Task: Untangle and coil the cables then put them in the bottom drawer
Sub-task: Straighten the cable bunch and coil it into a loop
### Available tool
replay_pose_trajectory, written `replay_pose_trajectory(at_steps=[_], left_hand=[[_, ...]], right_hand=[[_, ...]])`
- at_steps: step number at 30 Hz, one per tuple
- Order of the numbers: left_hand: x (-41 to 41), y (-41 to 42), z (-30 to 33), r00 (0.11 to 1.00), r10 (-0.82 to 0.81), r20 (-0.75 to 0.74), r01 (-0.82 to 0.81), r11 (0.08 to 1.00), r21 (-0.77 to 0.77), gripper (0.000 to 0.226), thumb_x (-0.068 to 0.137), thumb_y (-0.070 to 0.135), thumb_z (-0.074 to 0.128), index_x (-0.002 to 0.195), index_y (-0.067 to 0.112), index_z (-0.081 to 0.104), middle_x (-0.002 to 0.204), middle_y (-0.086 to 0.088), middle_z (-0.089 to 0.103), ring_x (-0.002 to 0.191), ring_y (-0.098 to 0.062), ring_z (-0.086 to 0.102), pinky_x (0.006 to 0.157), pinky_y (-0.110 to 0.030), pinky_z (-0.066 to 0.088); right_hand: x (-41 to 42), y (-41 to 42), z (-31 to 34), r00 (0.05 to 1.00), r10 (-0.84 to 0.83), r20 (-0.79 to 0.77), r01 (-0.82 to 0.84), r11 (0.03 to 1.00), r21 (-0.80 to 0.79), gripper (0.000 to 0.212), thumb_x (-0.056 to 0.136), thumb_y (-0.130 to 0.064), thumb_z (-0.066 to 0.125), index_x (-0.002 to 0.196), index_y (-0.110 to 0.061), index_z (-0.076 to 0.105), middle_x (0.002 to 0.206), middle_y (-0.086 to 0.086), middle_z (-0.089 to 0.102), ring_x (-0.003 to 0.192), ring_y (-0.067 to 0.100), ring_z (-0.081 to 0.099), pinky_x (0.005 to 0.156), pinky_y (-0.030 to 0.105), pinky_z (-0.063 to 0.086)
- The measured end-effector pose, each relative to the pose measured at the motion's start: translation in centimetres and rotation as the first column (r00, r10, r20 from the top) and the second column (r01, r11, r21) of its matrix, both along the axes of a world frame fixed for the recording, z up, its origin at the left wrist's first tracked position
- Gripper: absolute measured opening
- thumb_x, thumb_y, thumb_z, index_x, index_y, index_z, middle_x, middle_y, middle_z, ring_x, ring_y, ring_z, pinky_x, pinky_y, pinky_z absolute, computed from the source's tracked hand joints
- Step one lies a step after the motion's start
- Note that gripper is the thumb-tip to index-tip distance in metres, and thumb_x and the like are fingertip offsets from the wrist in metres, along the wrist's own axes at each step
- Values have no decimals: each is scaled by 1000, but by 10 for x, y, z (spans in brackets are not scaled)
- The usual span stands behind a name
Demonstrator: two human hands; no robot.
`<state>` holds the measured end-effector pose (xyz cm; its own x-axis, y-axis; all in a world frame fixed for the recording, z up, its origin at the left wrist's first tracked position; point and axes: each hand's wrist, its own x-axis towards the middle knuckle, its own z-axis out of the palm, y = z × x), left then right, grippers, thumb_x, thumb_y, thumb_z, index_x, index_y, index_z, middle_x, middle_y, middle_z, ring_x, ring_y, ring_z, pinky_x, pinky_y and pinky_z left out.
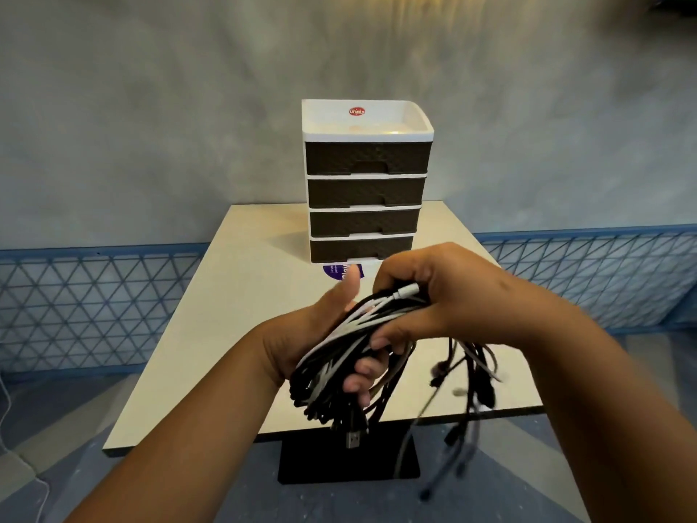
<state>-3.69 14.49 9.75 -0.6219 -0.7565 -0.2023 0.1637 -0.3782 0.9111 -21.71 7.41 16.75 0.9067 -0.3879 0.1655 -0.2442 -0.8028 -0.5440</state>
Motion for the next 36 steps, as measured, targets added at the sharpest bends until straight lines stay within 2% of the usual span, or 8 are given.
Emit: replay_pose_trajectory(at_steps=[3,6,10,16,21,26,32,36], left_hand=[[3,0,-5,996,-85,-35,82,994,-71,57,73,37,80,104,3,46,68,-1,54,55,-13,56,76,-36,54],[3,1,-6,994,-64,-86,59,997,-53,34,75,12,62,104,3,45,66,-4,51,52,-14,55,75,-39,55],[9,4,-12,961,-51,-272,58,998,15,27,79,14,58,104,4,54,67,-2,54,54,-13,57,80,-39,57],[15,8,-16,948,21,-318,-1,998,62,20,80,17,56,95,4,61,69,0,59,58,-13,60,83,-37,55],[17,18,-13,959,45,-280,-44,999,12,23,79,15,60,98,3,58,65,-2,56,52,-14,58,76,-38,57],[6,26,-6,935,-22,-354,-3,998,-70,26,77,13,58,101,4,52,62,-1,53,50,-12,58,74,-37,56],[5,17,-10,913,-86,-399,52,994,-95,25,77,15,57,99,4,52,62,0,53,65,-18,66,85,-40,52],[19,12,-8,994,-31,-101,9,976,-216,25,79,20,69,97,7,58,71,-4,64,82,-29,69,92,-50,45]], right_hand=[[-1,-7,-1,999,33,-8,-32,998,62,29,69,-36,86,88,-26,66,82,-8,69,76,13,66,68,40,56],[-5,-12,-3,998,58,28,-62,982,178,30,72,-33,82,95,-22,67,87,-6,69,78,14,68,69,35,59],[-10,-13,-12,993,49,111,-56,997,59,42,77,-39,77,115,-27,64,102,-12,61,99,11,63,81,19,52],[-3,7,-50,947,-49,316,40,999,34,51,79,-33,79,124,-18,59,126,-4,48,121,12,50,98,29,48],[-4,19,-82,868,-288,405,334,942,-46,63,72,-65,67,128,-42,51,144,-15,36,135,8,34,103,21,36],[-5,19,-103,838,-270,473,-111,765,634,47,71,-26,77,116,-21,63,111,3,72,108,18,66,92,35,51],[7,25,-101,770,-409,490,-87,694,715,31,76,-2,62,107,2,63,96,30,65,82,31,65,74,39,55],[7,25,-95,809,-434,398,98,766,635,23,71,-8,56,93,-11,65,78,22,61,65,23,56,62,41,49]])
